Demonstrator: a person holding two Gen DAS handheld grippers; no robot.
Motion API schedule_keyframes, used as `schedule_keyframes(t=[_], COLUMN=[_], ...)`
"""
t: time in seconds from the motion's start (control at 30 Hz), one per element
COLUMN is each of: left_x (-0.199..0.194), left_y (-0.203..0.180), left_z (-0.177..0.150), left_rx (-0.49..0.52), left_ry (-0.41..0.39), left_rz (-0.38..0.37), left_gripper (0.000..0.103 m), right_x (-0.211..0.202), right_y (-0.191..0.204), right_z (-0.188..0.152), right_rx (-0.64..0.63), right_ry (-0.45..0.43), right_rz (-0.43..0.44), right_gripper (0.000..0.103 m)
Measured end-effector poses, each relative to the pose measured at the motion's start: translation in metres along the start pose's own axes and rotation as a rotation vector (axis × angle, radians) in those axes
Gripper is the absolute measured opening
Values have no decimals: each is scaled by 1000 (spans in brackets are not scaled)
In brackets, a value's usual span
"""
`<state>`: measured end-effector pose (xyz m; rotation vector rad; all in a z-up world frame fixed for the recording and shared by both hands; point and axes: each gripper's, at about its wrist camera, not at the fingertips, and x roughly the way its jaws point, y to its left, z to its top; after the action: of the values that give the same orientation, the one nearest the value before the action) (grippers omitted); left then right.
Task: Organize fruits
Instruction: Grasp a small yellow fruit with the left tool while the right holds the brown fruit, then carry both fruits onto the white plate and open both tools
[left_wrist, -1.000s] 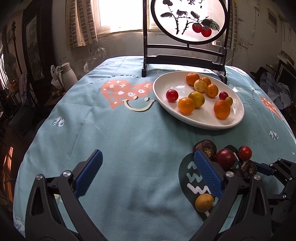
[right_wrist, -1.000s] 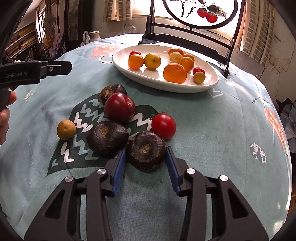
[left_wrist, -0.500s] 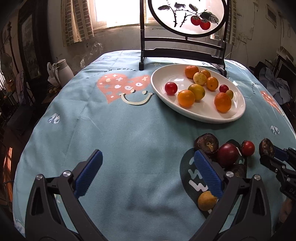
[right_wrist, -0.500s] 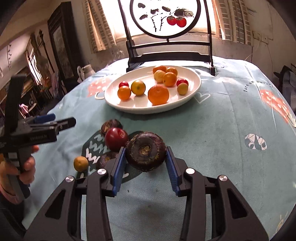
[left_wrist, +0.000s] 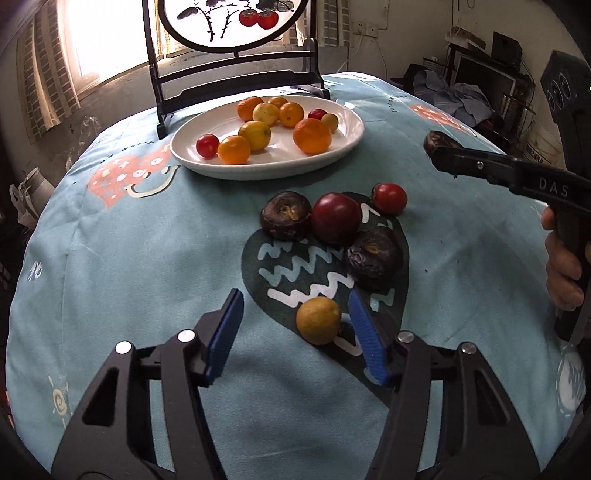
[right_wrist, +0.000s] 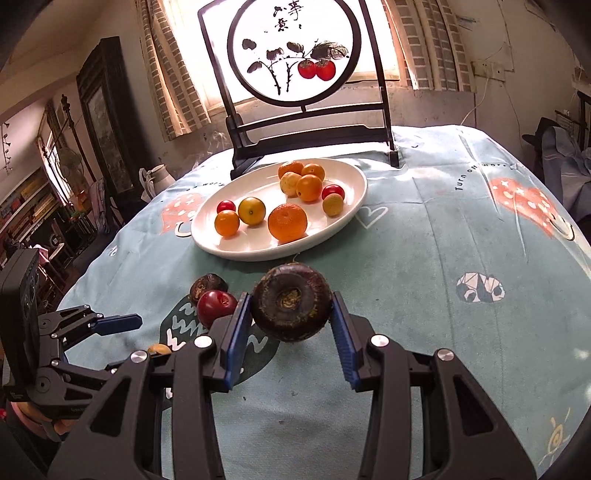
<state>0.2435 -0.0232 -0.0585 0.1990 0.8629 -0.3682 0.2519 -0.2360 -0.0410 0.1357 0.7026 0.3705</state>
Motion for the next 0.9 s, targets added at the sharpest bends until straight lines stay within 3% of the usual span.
schedule_keyframes(t=[0.07,0.13,0.2,0.23,0.5,0.9], left_x=[4,8,12,13,13,7], left_y=[-7,-12,-12,-11,-12,-5], left_z=[-2,-4,-5,-6,-7,-4], left_rx=[34,58,58,58,66,21], left_ry=[11,24,47,56,52,33], left_rz=[10,20,6,2,-5,4], left_gripper=[61,55,38,36,28,28], right_x=[1,1,2,2,3,11], right_y=[0,0,0,-1,-2,-1], right_z=[0,-1,-2,-2,-2,-5], right_rx=[-6,-4,-4,-5,-4,-18], right_ry=[3,5,9,9,13,44], right_rz=[-6,-9,-14,-17,-24,-32], right_gripper=[43,43,43,43,43,43])
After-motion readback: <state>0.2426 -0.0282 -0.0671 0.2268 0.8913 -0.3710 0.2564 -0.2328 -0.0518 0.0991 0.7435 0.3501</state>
